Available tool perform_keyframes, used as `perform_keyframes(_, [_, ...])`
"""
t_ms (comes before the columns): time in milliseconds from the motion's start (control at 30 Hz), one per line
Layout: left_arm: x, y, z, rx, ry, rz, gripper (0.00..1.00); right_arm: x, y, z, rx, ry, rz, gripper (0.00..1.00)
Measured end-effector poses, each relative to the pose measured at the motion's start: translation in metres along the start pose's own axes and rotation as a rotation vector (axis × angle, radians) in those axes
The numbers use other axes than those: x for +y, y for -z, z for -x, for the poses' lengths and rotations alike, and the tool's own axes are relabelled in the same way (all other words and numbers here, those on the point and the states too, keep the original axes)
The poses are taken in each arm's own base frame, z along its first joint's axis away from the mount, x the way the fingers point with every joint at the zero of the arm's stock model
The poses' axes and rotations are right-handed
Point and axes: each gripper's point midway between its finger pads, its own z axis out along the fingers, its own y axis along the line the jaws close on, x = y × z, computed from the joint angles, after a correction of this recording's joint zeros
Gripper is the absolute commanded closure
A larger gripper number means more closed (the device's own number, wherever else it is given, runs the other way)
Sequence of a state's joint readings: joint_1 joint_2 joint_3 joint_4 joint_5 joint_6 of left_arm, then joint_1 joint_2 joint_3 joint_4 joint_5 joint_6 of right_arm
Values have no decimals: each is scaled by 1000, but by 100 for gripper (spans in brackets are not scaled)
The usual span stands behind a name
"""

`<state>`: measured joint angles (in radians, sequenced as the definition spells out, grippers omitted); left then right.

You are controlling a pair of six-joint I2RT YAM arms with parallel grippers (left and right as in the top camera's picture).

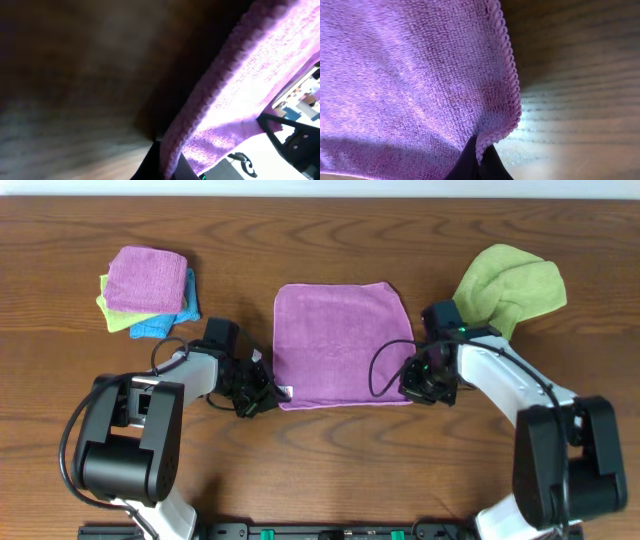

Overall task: Fold the cloth
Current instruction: 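Lift the near edge with both grippers and fold it toward the far edge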

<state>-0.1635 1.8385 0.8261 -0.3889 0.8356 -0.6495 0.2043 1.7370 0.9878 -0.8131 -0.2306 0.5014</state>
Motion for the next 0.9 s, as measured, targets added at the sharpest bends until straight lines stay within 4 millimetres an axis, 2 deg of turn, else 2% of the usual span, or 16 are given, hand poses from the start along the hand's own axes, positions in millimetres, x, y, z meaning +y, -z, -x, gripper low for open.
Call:
perform_keyframes(267, [11,1,-14,52,-16,38,94,-13,-15,-25,74,-17,-13,99])
perform_keyframes(400, [15,1,-20,73,-28,53,94,-16,-15,-35,80,-17,-1,99])
perform_keyframes(767, [23,4,-30,106,0,86,94,-9,1,-33,19,2,39,99])
perform_keyframes(900, [17,9,-33,94,-15,78,94,-4,12,-30,-23,13,61,99])
